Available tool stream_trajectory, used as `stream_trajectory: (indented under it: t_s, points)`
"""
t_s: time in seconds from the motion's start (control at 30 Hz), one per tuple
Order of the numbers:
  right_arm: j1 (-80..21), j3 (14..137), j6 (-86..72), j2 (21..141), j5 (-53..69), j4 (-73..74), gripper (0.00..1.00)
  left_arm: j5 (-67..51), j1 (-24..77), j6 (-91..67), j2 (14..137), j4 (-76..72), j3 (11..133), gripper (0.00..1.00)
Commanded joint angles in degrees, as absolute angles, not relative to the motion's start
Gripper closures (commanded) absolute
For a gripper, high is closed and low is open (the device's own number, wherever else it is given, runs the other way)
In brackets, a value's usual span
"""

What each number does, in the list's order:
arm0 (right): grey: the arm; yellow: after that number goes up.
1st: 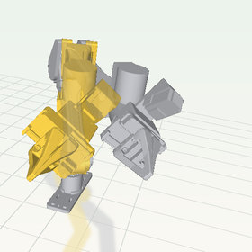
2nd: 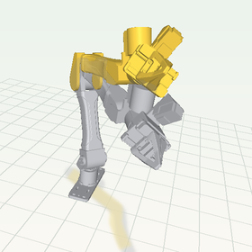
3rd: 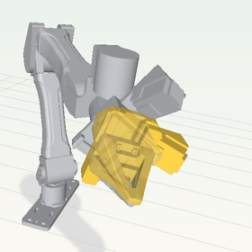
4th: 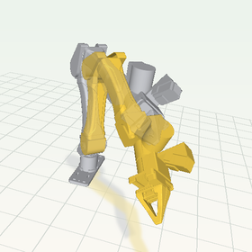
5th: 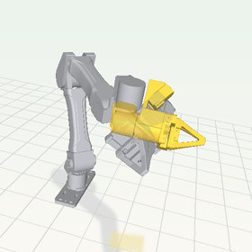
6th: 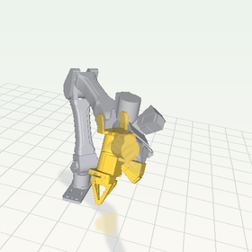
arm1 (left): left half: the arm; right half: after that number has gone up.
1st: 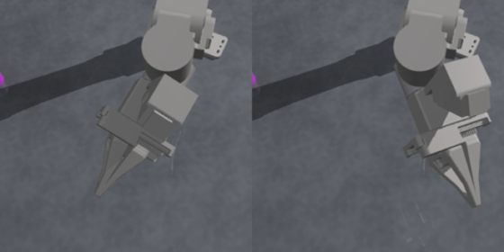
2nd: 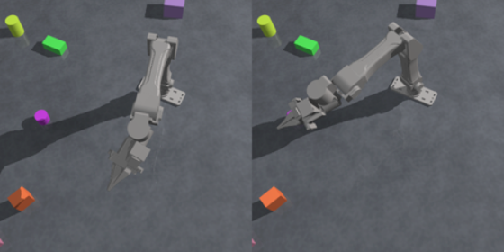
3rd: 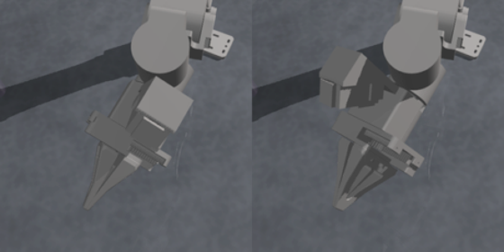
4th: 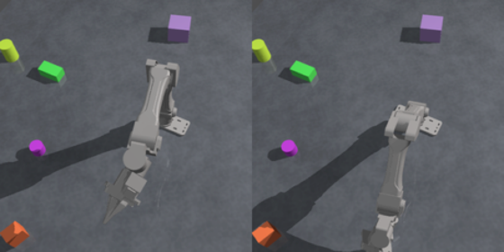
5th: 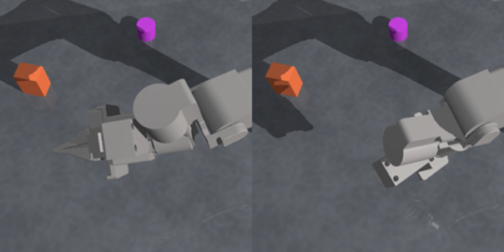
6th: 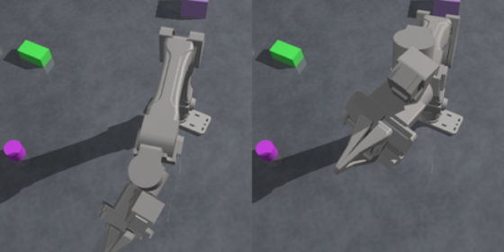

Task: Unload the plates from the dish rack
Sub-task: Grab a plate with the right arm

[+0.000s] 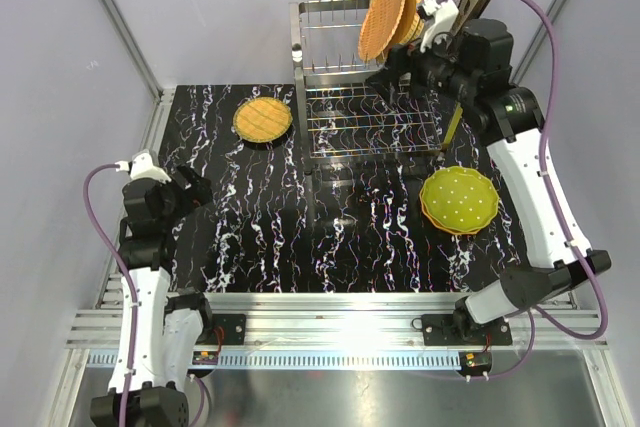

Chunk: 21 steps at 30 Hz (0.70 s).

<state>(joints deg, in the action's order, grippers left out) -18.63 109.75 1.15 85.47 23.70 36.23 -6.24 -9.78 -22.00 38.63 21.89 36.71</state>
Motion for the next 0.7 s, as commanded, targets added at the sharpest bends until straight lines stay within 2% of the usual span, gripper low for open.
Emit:
stream_trajectory:
  t_s: [0.0,0.27,0.53,0.67]
  points:
    - [-21.5,115.0,0.0,87.3,10.8,36.3,0.06,-7.9,-9.9,-20.5,36.8,24.0,36.7,0.01]
    - [-24.3,125.5,-12.1,94.2,0.4,37.9,0.12,-8.8,-9.9,-22.0,35.2,25.0,36.1,0.01]
    - [-26.9,136.6,-16.3,102.4,-12.1,39.7,0.15,-9.3,-9.9,-22.8,34.8,24.5,35.8,0.01]
    - [-27.9,141.3,-16.6,106.1,-18.0,41.0,0.24,-9.2,-9.9,-23.1,34.5,24.3,35.5,0.01]
